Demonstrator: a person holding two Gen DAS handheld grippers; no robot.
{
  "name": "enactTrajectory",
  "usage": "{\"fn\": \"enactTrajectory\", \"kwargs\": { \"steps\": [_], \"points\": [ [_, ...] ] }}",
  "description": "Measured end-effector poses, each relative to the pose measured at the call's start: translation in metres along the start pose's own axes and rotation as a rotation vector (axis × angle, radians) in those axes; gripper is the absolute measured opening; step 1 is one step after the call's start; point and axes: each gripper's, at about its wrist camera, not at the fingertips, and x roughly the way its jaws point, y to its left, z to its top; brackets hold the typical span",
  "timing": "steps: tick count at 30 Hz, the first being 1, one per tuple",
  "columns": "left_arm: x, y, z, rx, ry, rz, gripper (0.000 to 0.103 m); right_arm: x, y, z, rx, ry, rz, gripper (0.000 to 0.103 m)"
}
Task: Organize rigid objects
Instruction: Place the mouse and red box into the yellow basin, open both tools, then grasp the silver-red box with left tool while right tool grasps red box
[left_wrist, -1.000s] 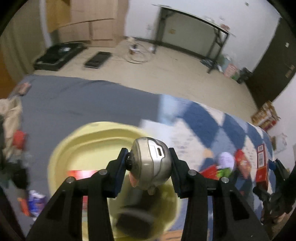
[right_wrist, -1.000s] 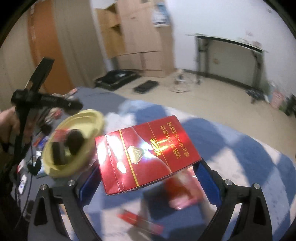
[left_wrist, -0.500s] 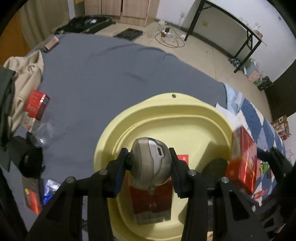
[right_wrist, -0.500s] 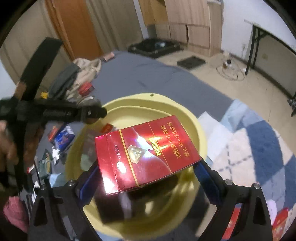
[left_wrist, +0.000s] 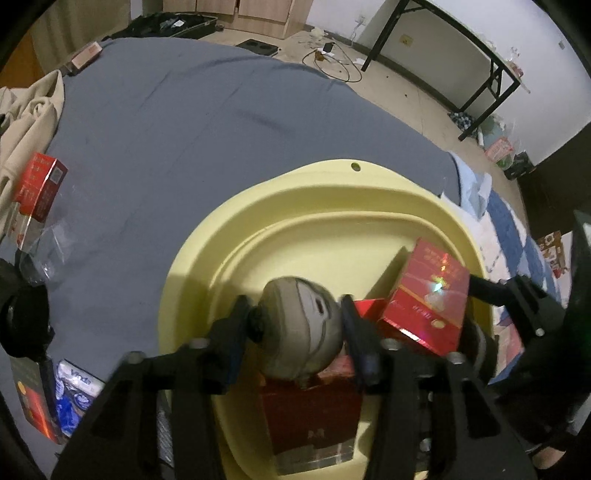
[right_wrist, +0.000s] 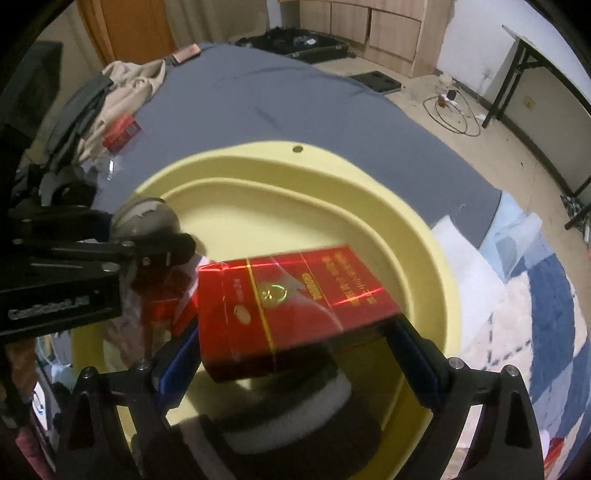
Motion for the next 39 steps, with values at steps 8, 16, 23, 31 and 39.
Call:
{"fn": "enactTrajectory", "kwargs": {
  "steps": [8,16,23,31,39],
  "points": [
    [-0.051,-0.03,-0.01,0.065,-0.172,-0.06,0.103,-0.056,-0.005,-0.036,0.068,-0.169,0.075,0.103],
    [-0.073,-0.15,-0.024,0.385,-0.149,-0.082,0.103,-0.146,-0.086,-0.123,0.236,-0.348,0.087,0.103],
    [-0.028,-0.256,-0.07,0.834,-0.048,-0.021,0.103,-0.148,-0.181,-0.225,0.248,-0.256,-0.167,0.103],
    [0.03,-0.293,-0.086,1.011,0.042,0.027,0.103,-0.09,-0.211,-0.248,0.265,-0.164,-0.148,0.103],
    [0.067,-0.304,-0.089,0.996,0.137,0.009,0.072,-0.064,-0.228,-0.238,0.18,-0.162,-0.181,0.084]
  ]
}}
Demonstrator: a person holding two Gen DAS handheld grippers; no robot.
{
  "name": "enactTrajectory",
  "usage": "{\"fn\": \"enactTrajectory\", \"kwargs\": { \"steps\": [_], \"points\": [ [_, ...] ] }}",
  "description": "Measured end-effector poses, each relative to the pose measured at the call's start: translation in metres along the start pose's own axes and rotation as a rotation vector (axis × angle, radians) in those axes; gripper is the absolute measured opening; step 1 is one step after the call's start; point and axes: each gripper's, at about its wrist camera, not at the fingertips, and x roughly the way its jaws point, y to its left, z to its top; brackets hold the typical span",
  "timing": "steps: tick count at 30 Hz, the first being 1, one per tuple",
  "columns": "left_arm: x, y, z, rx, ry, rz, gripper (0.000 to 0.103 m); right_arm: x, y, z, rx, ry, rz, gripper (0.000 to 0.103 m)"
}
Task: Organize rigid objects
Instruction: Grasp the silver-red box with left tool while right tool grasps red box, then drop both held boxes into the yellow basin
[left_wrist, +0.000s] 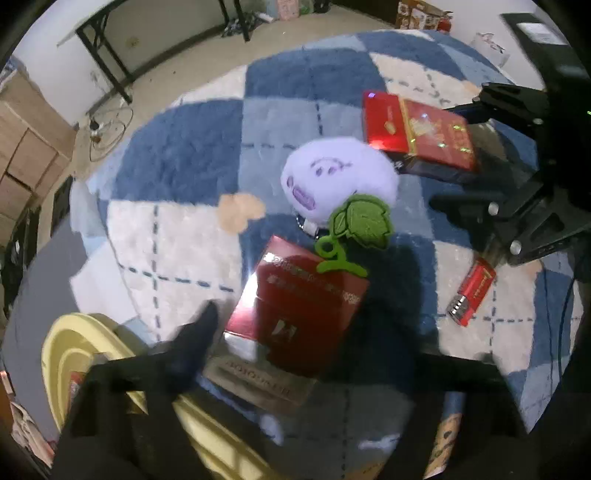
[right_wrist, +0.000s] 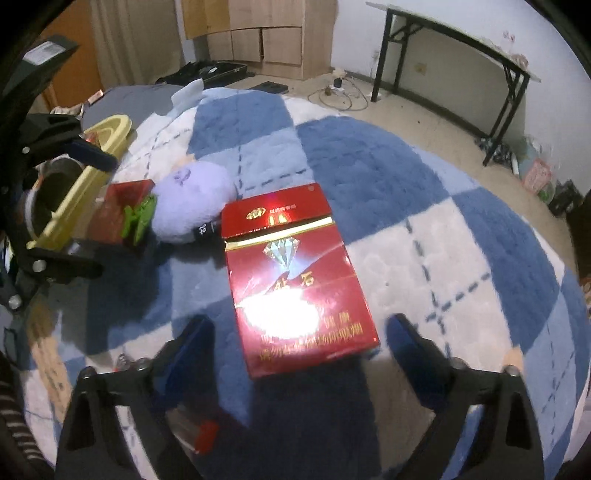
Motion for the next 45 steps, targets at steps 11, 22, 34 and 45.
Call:
{"fn": "enactTrajectory", "kwargs": {
  "steps": [11,22,34,45],
  "points": [
    [-0.085,0.014,-0.03,-0.192,-0.192,0.072,0.06,-0.054,0.005,-0.008,0.052,-0.11,0.027,0.058],
    [-0.13,0.162,-0.172,-0.739,-0.215,0.161,0.059,-0.088,0.176,0.044,-0.132,-0.17,0.226,0.058],
    [-0.081,0.224,-0.173,-0.861,-0.172,0.061,0.057,-0.028,0.242,0.044,-0.142,-0.149,0.203,0.057],
    [-0.094,0.225,-0.171,-0.897,-0.239,0.044,0.096,-0.022,0.246,0.047,-0.14,-0.17,0.249,0.078]
  ]
}}
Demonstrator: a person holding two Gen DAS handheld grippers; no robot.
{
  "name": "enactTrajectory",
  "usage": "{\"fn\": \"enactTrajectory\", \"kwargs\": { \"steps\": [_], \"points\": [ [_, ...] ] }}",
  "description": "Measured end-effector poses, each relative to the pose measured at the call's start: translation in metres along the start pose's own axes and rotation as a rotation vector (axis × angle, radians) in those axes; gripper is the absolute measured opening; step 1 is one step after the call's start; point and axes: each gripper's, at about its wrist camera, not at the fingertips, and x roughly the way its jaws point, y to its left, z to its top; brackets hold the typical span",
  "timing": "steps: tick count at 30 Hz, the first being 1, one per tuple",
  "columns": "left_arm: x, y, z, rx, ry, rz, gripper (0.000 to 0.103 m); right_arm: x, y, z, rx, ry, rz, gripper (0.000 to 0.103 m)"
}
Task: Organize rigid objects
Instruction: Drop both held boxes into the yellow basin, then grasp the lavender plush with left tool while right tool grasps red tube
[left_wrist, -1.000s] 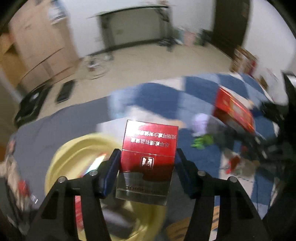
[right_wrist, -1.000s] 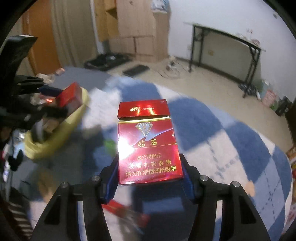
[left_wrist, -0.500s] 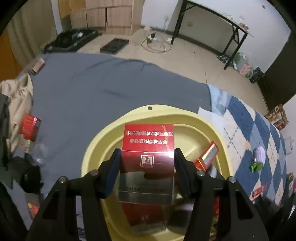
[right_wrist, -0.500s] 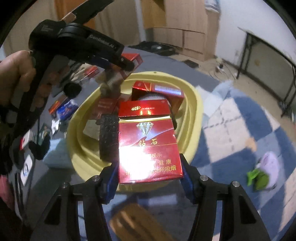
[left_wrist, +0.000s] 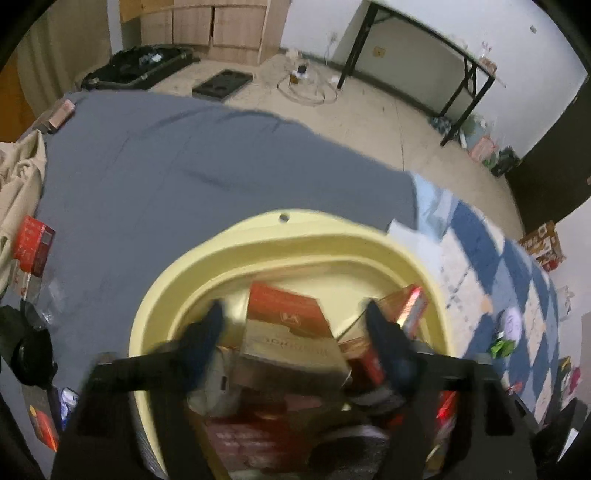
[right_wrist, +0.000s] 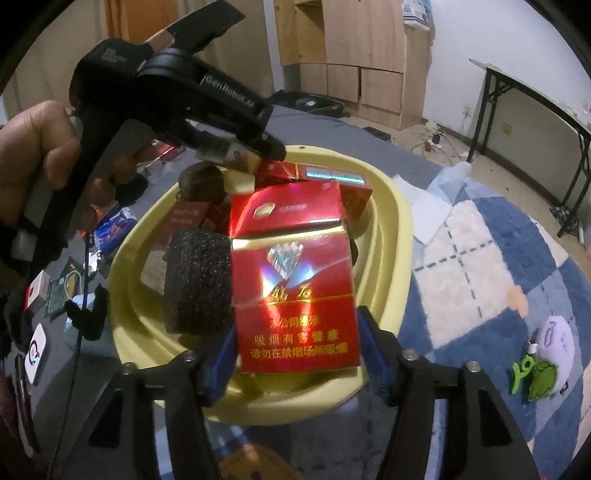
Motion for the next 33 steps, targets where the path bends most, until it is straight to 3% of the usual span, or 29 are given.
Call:
{"fn": "enactTrajectory", "kwargs": {
  "steps": [1,2,7,10,12,14,17,20,23,25,27,29,33],
  "points": [
    [-0.008,-0.004,0.0,0.0,-0.028,-0.004,0.099,-0.006,-0.001,-0.001,0.005,-0.015,-0.014,0.099],
    [-0.021,-0.013,0.001,0.01,-0.069,-0.007,0.102,-0.015,-0.002,-0.002,0.01,-0.037,-0.028,0.103],
    [-0.047,-0.085,0.008,0.122,-0.094,-0.009,0.103,-0.072,-0.02,-0.019,0.106,-0.124,-0.059,0.103],
    [-0.044,-0.147,0.002,0.23,-0.083,-0.043,0.103,-0.108,-0.053,-0.051,0.228,-0.18,-0.194,0.103],
    [-0.029,-0.189,-0.009,0.262,-0.062,-0.12,0.103,-0.115,-0.088,-0.082,0.335,-0.128,-0.323,0.103],
    [0.0,-0.221,-0.019,0.261,0.007,-0.179,0.103,-0.11,-0.116,-0.104,0.451,-0.03,-0.361,0.103],
    [0.043,-0.26,-0.04,0.35,0.094,-0.125,0.103,-0.101,-0.143,-0.124,0.566,0.069,-0.373,0.103],
    [0.076,-0.281,-0.053,0.395,0.137,-0.084,0.103,-0.095,-0.145,-0.129,0.563,0.086,-0.374,0.103],
    [0.094,-0.287,-0.05,0.378,0.149,-0.092,0.102,-0.08,-0.143,-0.127,0.511,0.126,-0.397,0.103],
    [0.103,-0.288,-0.045,0.365,0.14,-0.073,0.097,-0.069,-0.143,-0.127,0.494,0.135,-0.409,0.103],
    [0.11,-0.287,-0.041,0.338,0.154,-0.119,0.067,-0.063,-0.143,-0.126,0.472,0.114,-0.425,0.101],
    [0.107,-0.285,-0.043,0.308,0.161,-0.178,0.049,-0.057,-0.143,-0.123,0.446,0.108,-0.463,0.084],
    [0.093,-0.282,-0.046,0.306,0.142,-0.164,0.047,-0.055,-0.14,-0.122,0.431,0.094,-0.483,0.083]
  ]
}}
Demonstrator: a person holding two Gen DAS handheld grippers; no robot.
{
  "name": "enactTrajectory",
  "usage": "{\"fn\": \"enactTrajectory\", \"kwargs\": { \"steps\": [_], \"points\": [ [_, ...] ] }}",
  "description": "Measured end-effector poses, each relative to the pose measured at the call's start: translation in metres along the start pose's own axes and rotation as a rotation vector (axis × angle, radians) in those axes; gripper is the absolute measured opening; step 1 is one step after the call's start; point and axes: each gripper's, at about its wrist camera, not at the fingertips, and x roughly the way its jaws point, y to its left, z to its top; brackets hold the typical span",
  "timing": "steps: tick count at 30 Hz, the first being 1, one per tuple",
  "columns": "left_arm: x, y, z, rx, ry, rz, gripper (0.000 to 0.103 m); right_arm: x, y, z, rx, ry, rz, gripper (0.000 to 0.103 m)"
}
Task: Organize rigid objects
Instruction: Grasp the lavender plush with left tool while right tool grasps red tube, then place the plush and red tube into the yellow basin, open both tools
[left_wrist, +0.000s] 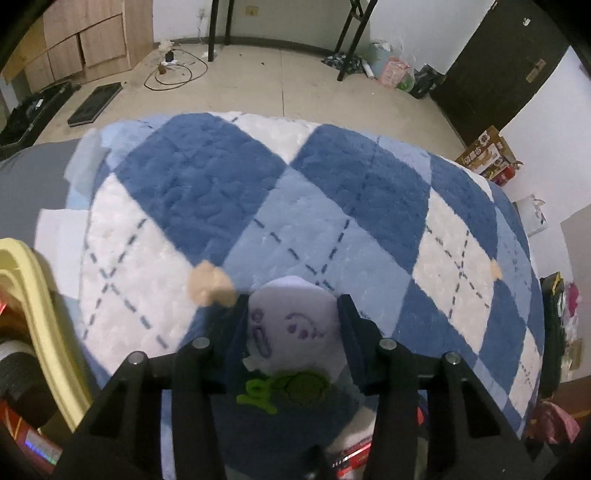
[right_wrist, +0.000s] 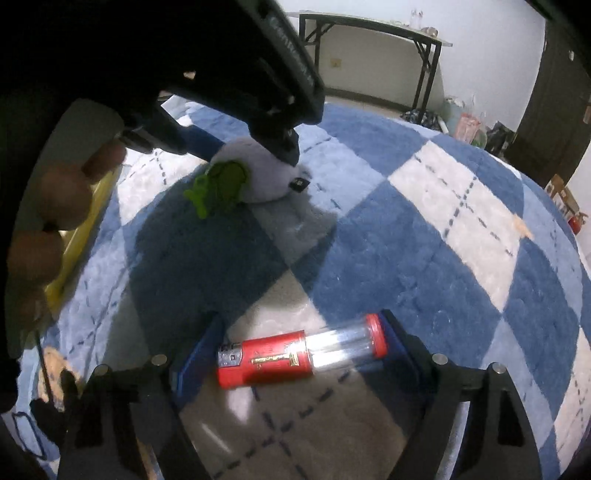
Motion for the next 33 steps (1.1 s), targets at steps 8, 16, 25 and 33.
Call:
{"fn": "enactTrajectory", "kwargs": {
  "steps": [8,16,25,33],
  "points": [
    [-0.163,0.09,-0.013,-0.085,-0.253,-0.004,0.047,-0.057,0.008,0.033,0.012,-0.147,0.239,0.083],
    [-0.225,0.228,-0.097,-0.276,-0.343,0.14,0.047,-0.101,0.125,0.086,-0.401,-0.226,0.375,0.083],
    [-0.16,0.297,-0.154,-0.439,-0.272,0.069,0.047,-0.049,0.246,0.112,-0.691,-0.148,0.372,0.083],
    [-0.141,0.306,-0.158,-0.46,-0.285,-0.048,0.047,-0.001,0.297,0.112,-0.796,-0.095,0.325,0.083]
  ]
}}
